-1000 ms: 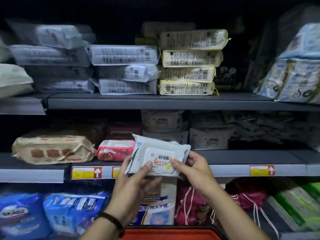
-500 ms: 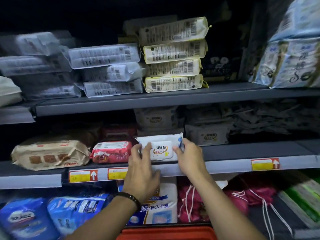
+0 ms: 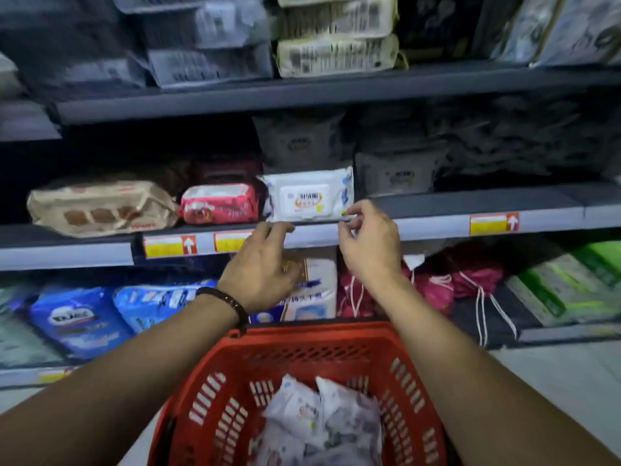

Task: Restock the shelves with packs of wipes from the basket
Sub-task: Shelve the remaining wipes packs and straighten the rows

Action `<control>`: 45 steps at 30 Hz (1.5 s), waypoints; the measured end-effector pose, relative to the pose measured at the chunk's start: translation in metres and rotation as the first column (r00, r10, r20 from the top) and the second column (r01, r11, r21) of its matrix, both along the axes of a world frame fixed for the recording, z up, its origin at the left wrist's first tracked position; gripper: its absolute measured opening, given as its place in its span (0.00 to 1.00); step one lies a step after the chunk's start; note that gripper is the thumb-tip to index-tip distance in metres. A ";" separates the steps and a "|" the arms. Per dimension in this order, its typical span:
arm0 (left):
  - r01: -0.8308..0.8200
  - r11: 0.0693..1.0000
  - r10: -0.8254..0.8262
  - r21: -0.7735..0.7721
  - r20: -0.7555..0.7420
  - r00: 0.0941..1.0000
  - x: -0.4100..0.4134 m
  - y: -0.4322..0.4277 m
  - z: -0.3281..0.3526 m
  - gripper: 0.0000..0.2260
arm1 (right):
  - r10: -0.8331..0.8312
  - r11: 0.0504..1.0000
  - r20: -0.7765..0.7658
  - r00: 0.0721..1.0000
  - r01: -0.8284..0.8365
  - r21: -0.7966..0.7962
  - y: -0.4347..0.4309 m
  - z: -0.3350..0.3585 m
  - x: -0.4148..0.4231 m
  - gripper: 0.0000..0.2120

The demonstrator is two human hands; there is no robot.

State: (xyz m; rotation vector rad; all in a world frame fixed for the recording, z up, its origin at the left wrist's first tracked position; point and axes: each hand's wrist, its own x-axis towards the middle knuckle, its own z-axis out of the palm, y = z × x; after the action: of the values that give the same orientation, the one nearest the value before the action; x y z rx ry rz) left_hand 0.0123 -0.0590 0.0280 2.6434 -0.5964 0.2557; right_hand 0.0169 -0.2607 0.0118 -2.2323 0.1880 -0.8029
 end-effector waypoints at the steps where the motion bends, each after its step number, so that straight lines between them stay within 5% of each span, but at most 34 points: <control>1: 0.047 0.998 -0.045 0.029 -0.069 0.997 -0.008 0.008 -0.013 0.20 | 0.041 0.999 -0.045 0.998 -0.043 -0.032 0.002 -0.009 -0.008 0.04; 3: 0.103 0.988 -0.071 0.115 -0.255 0.964 -0.024 0.021 -0.045 0.10 | 0.131 0.983 -0.212 0.968 -0.154 -0.097 0.008 -0.034 -0.027 0.03; 6: 0.148 0.959 0.010 0.243 -0.548 0.836 -0.041 0.031 -0.103 0.07 | 0.192 0.941 -0.545 0.816 -0.312 -0.135 0.016 -0.086 -0.059 0.07; 10: 0.078 0.939 0.210 0.335 -0.737 0.642 -0.057 0.035 -0.182 0.22 | 0.112 0.917 -0.878 0.466 -0.388 -0.088 0.014 -0.163 -0.090 0.07; 13: -0.128 0.940 0.332 0.318 -0.755 0.566 -0.068 0.038 -0.225 0.35 | 0.035 0.898 -0.960 0.276 -0.430 -0.091 0.007 -0.205 -0.103 0.14; 15: -0.249 0.928 0.368 0.278 -0.785 0.498 -0.070 0.038 -0.247 0.44 | 0.015 0.902 -0.979 0.206 -0.425 -0.076 0.006 -0.230 -0.107 0.23; 18: -0.366 0.906 0.365 0.211 -0.829 0.425 -0.064 0.032 -0.269 0.45 | 0.034 0.891 -0.991 0.126 -0.453 -0.027 0.011 -0.267 -0.107 0.51; 23: -0.442 0.889 0.308 0.122 -0.873 0.378 -0.060 0.026 -0.290 0.41 | 0.020 0.869 -0.984 0.174 -0.490 -0.069 0.022 -0.293 -0.098 0.62; 26: -0.402 0.911 0.255 0.090 -0.889 0.380 -0.061 0.027 -0.300 0.29 | 0.000 0.861 -0.977 0.212 -0.496 -0.108 0.029 -0.296 -0.090 0.59; 30: -0.424 0.903 0.249 0.069 -0.889 0.385 -0.062 0.034 -0.325 0.30 | -0.072 0.753 -0.973 0.220 -0.628 -0.197 0.043 -0.303 -0.089 0.49; 35: -0.514 0.857 0.126 -0.040 -0.950 0.285 -0.068 0.027 -0.288 0.15 | 0.031 0.748 -0.985 0.170 -0.657 -0.090 0.031 -0.293 -0.082 0.42; 38: -0.499 0.863 0.108 -0.083 -0.934 0.342 -0.067 0.032 -0.279 0.18 | 0.137 0.722 -0.979 0.149 -0.692 -0.004 0.010 -0.264 -0.077 0.39; 41: -0.555 0.821 0.102 -0.132 -0.923 0.371 -0.057 0.040 -0.260 0.22 | 0.257 0.748 -0.950 0.179 -0.660 0.078 -0.009 -0.222 -0.072 0.25; 45: -0.495 0.833 0.039 -0.247 -0.866 0.498 -0.049 0.045 -0.201 0.13 | 0.407 0.768 -0.866 0.290 -0.621 0.154 -0.036 -0.147 -0.064 0.22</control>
State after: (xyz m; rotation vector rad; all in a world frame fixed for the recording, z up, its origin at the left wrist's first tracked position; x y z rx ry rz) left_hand -0.0363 -0.0137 -0.1729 1.9877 0.2316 -0.7038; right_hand -0.0467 -0.2966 -0.1348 -2.4647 -0.1899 0.8073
